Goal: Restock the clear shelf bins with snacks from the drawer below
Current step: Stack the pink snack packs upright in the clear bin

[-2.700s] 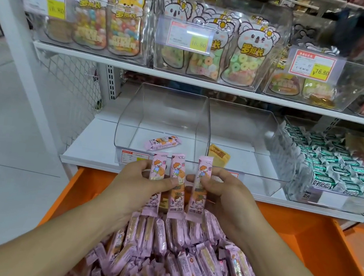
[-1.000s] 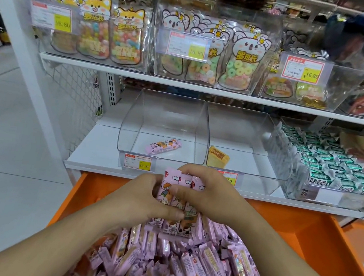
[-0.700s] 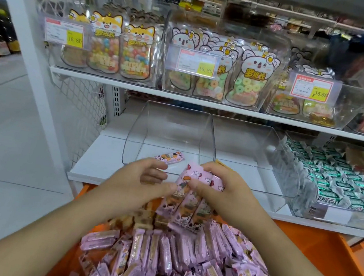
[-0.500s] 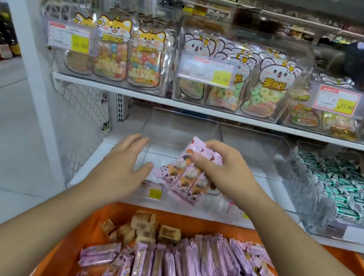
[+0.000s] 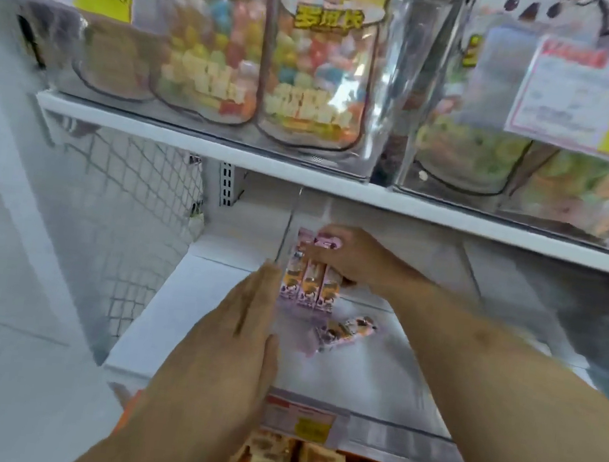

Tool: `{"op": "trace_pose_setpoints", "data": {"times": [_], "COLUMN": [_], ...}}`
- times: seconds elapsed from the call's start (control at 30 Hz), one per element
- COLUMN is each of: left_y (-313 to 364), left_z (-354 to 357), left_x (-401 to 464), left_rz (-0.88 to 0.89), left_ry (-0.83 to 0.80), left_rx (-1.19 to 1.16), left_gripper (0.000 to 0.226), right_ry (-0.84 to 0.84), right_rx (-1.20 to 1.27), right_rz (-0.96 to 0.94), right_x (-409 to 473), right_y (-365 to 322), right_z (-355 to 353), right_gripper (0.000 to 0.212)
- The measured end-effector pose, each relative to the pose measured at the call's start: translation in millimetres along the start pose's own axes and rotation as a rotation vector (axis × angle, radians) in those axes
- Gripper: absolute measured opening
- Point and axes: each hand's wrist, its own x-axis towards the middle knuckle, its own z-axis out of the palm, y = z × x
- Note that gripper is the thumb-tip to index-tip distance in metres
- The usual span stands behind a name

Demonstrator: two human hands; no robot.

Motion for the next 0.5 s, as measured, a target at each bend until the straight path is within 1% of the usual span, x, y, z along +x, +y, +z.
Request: {"op": "trace_pose_setpoints", "data": {"times": [0.13,0.23,0.33,0.37,0.5], "left_y": [-1,2,5,6,7], "left_z": [1,-2,-6,-8,-13], "left_x": [0,-1,-2,-3,-5], "left_rz": [0.036,0.041,0.037,0.038,0.038], "left_ry": [0.022,0.014,-0.013,-0.021,-0.048], "left_rx": [-0.003,0.031,0.035,0.035,0.039], "left_gripper": [0.081,0.076,0.075,0.075,0.077], "right_ry": [0.033,0.069,0.091,0.088,0.056], "right_rx": [0.003,0.011,-0.089,-0.121,-0.144], "right_rz": [0.057,0.076,0.091,0.093,0.101], "right_x": [-12,-33,-53,-60,-77], "right_y": [7,8,7,7,10], "right_z": [4,5,3,3,7], "right_gripper": [0.047,0.069,0.092,0.095,0.097]}}
